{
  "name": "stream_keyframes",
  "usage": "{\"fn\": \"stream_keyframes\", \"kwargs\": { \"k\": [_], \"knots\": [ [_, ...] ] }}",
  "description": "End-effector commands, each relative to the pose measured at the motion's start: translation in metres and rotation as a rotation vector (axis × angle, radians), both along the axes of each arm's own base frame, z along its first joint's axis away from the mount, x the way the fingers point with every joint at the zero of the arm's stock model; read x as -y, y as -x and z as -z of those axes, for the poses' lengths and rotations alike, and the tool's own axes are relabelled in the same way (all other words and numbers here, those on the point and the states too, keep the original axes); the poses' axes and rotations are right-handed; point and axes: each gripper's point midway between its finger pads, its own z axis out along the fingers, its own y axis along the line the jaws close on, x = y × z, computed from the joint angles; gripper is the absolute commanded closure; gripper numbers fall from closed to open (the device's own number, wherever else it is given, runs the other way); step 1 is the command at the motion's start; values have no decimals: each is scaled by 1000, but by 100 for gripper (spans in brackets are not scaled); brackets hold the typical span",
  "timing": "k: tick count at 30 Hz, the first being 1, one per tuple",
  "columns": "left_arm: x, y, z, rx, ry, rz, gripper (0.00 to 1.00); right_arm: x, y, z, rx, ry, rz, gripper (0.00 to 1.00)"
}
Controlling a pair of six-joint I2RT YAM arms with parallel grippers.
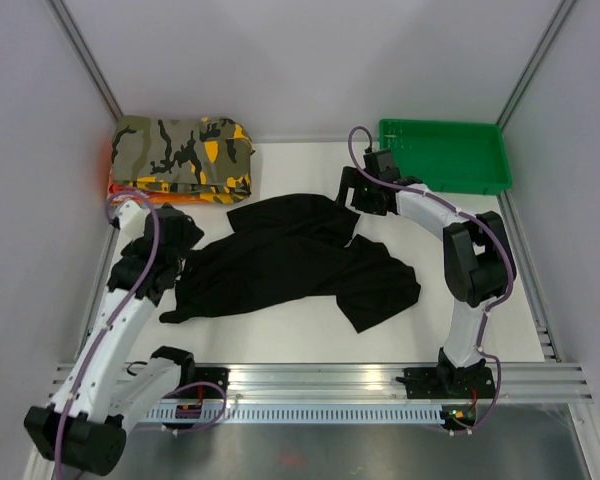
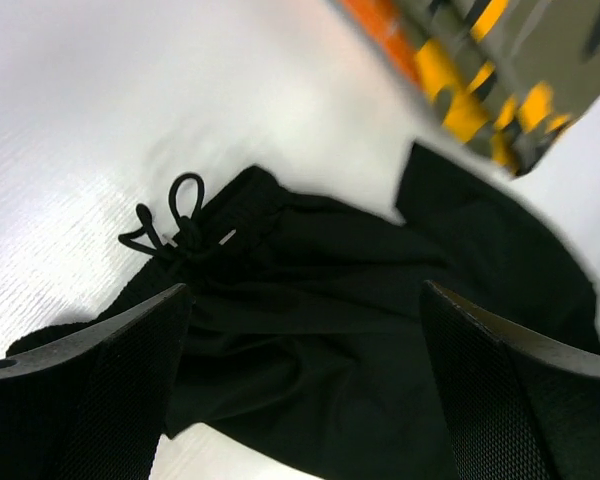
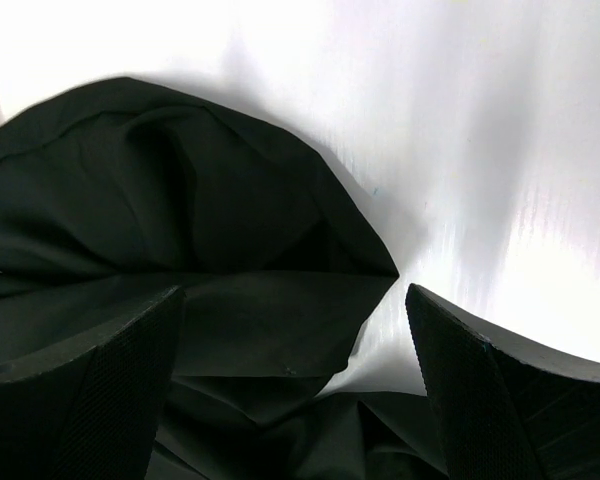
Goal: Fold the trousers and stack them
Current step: Flatten the trousers out
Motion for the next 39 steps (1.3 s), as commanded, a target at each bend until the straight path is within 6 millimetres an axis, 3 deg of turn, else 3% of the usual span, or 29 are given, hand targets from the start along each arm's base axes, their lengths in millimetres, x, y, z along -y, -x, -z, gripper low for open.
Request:
{"fn": "stream_keyframes", "kwargs": {
  "k": [1, 5, 8, 12, 17, 25, 34, 38, 39],
  "knots": [
    [19, -26, 46, -124, -1, 180, 0, -4, -6, -3, 4, -9, -15, 2],
    [8, -42, 69, -178, -25, 183, 0, -2, -2, 1, -7, 0, -16, 2],
    [-5, -42, 92, -221, -12, 154, 2, -1, -2, 5, -14, 2, -11, 2],
    [-6, -57, 116, -214, 21, 181, 6, -5, -5, 6, -19, -24, 11, 2],
    [3, -74, 127, -170, 31, 247, 15, -5, -13, 17, -27, -70, 77, 2],
    [-3, -66, 159, -223, 9, 225, 17, -6, -19, 29, -42, -80, 116, 2],
    [3, -71, 177, -246, 66, 229, 22, -6, -16, 41, -66, -82, 128, 2],
    [2, -72, 187, -275, 83, 212, 30, -8, -15, 41, -70, -97, 129, 4],
    [1, -72, 187, -287, 88, 203, 36, -8, -15, 41, -70, -96, 128, 4]
  ]
}}
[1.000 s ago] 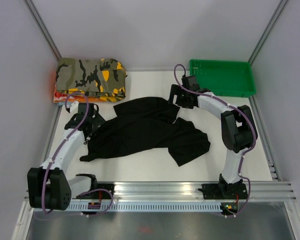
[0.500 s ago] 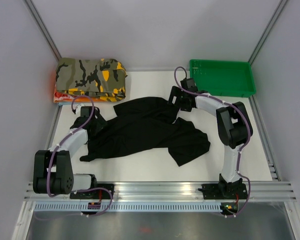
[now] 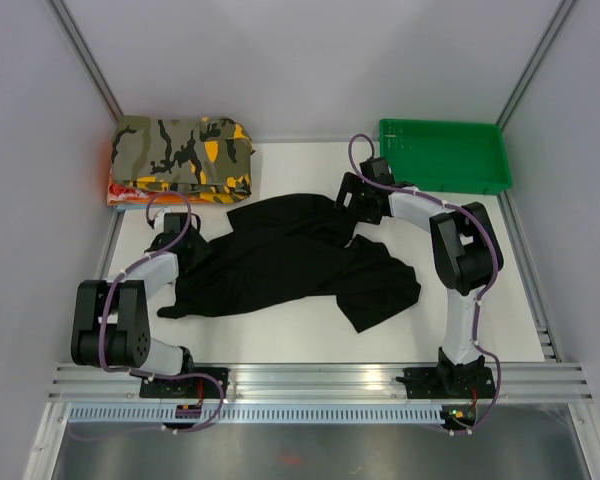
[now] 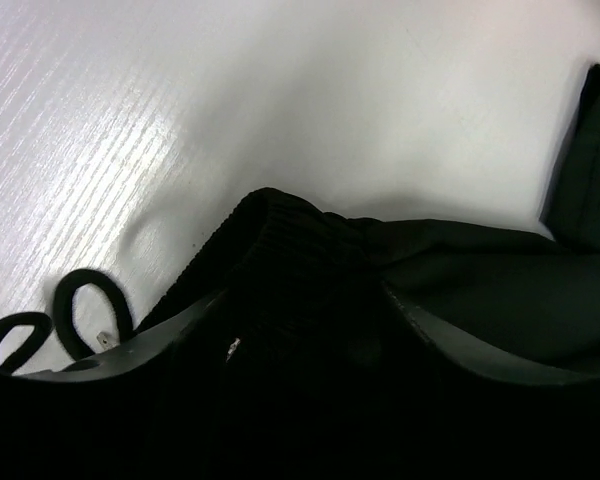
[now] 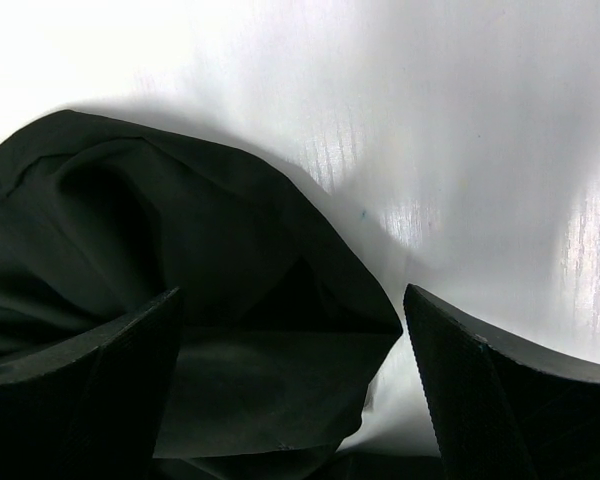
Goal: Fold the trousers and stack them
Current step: Flatten the trousers out
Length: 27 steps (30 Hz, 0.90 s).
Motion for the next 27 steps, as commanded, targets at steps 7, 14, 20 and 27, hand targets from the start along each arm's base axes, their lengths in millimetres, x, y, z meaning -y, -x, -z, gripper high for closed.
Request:
{"fn": "stream_keyframes", "kwargs": {
  "k": [7, 14, 20, 27],
  "knots": [
    [-6, -2, 16, -58, 104, -65, 98, 0, -4, -6, 25, -12, 22, 17],
    [-39, 0, 1, 1, 135, -135, 98, 1, -6, -10, 55, -28, 33, 82],
    [-71, -18, -38, 83, 89, -180, 98, 18, -7, -57, 138, 12, 104, 100],
    [-100, -31, -68, 120, -3, -207, 98, 77, 34, -217, 475, 117, 279, 100]
  ]
}}
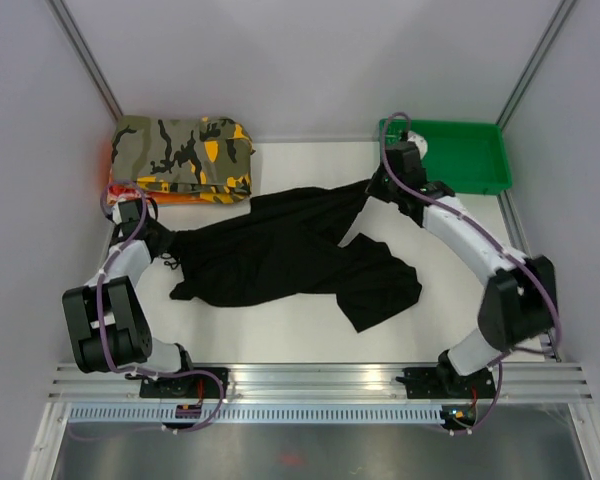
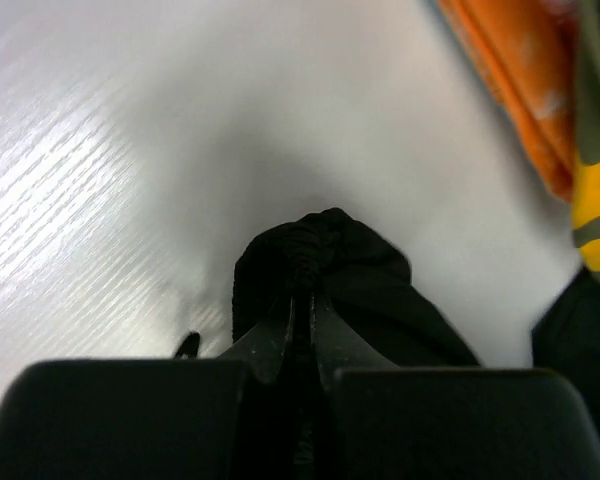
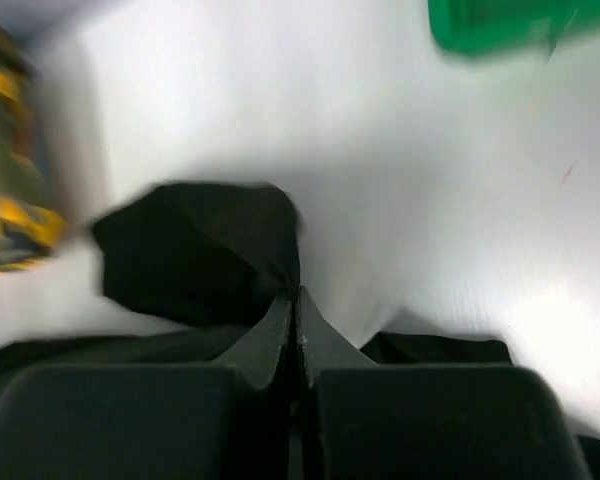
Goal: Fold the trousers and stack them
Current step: Flatten the trousers out
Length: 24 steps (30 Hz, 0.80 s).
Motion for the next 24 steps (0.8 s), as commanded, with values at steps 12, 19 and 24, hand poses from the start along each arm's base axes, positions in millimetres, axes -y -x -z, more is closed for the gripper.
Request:
{"fn": "stream_keyframes", "kwargs": {
  "k": [12, 19, 24],
  "knots": [
    [-38, -14, -35, 31, -131, 20, 98, 9, 43, -48, 36, 182, -95, 5],
    [-40, -12, -41, 7, -162, 55, 98, 35, 33, -15, -7, 233, -48, 2],
    [-52, -11, -71, 10, -228, 43, 98, 52, 50, 54, -187, 196, -36, 2]
  ]
}}
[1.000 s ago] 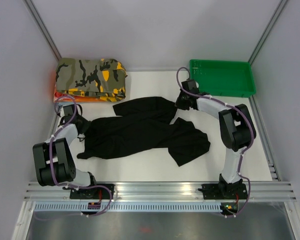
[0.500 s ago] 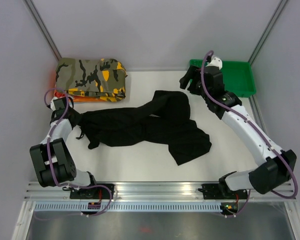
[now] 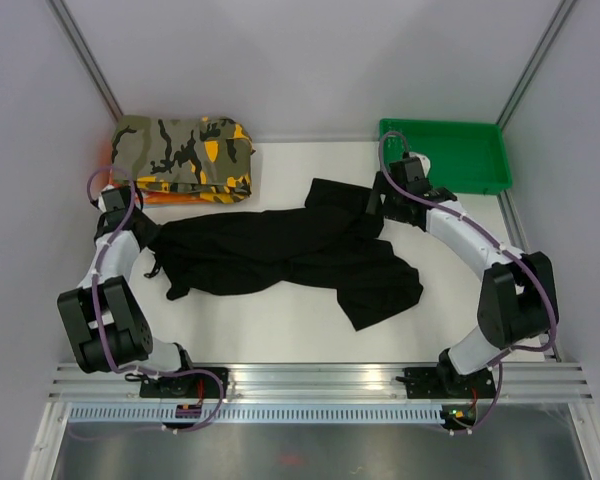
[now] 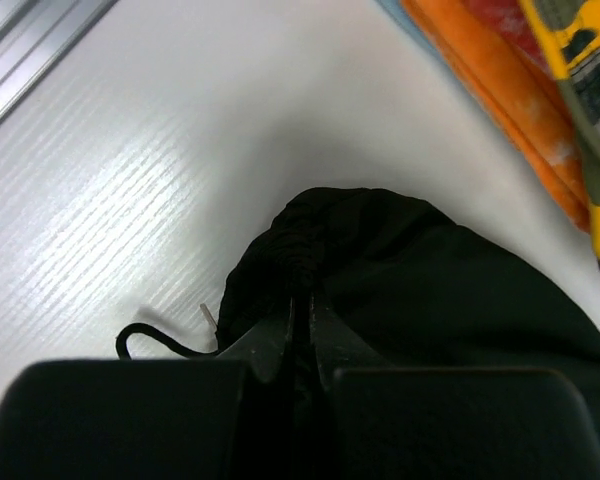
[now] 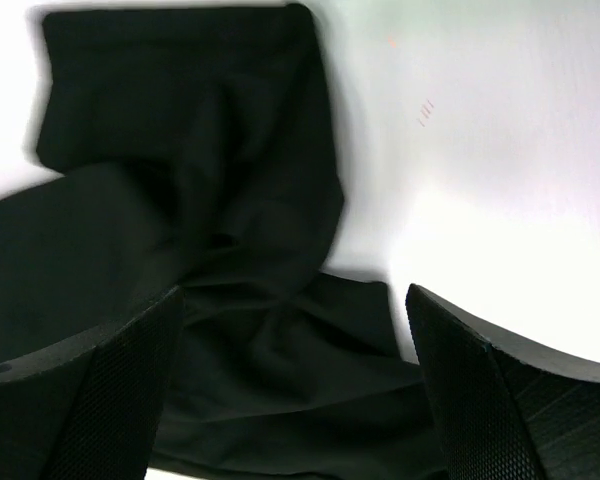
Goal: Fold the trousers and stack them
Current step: Flatten the trousers out
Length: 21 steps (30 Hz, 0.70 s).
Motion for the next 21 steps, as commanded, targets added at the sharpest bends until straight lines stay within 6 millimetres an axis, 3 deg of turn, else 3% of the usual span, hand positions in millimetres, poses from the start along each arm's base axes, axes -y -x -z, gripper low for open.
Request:
{"fn": "stream_keyframes", "kwargs": {
  "k": [1, 3, 4, 6, 8, 9, 12, 14, 15, 16, 18, 19, 21],
  "knots": [
    [-20, -11, -53, 59, -113, 11, 98, 9, 16, 40, -102, -7, 7, 2],
    [-22, -11, -63, 65, -118, 12, 98, 17, 34, 45, -115, 1, 16, 2],
    [-22, -10, -74, 69, -121, 12, 90, 23, 42, 47, -122, 18, 28, 2],
    [-15, -10, -86, 83, -101, 42, 56, 28, 62, 51, -144, 15, 42, 2],
    [3, -6, -104, 132, -54, 102, 7, 31, 80, 58, -176, 0, 54, 2],
    [8, -3, -109, 144, -44, 110, 0, 28, 87, 61, -196, -25, 52, 2],
    [30, 19, -117, 175, 9, 141, 0, 17, 111, 71, -257, -123, 60, 2],
    [34, 41, -102, 124, 26, 109, 0, 16, 125, 73, -262, -173, 86, 2],
    [33, 52, -106, 135, 7, 89, 0, 16, 130, 72, -260, -187, 93, 2],
    [37, 61, -92, 105, 26, 82, 0, 17, 134, 71, -258, -196, 104, 2],
    [47, 78, -84, 92, 62, 80, 0, 20, 145, 67, -249, -202, 108, 2],
    [55, 87, -66, 64, 113, 65, 0, 21, 151, 67, -264, -204, 111, 2],
    [66, 96, -56, 82, 165, 56, 0, 20, 164, 70, -273, -226, 104, 2]
  ]
}}
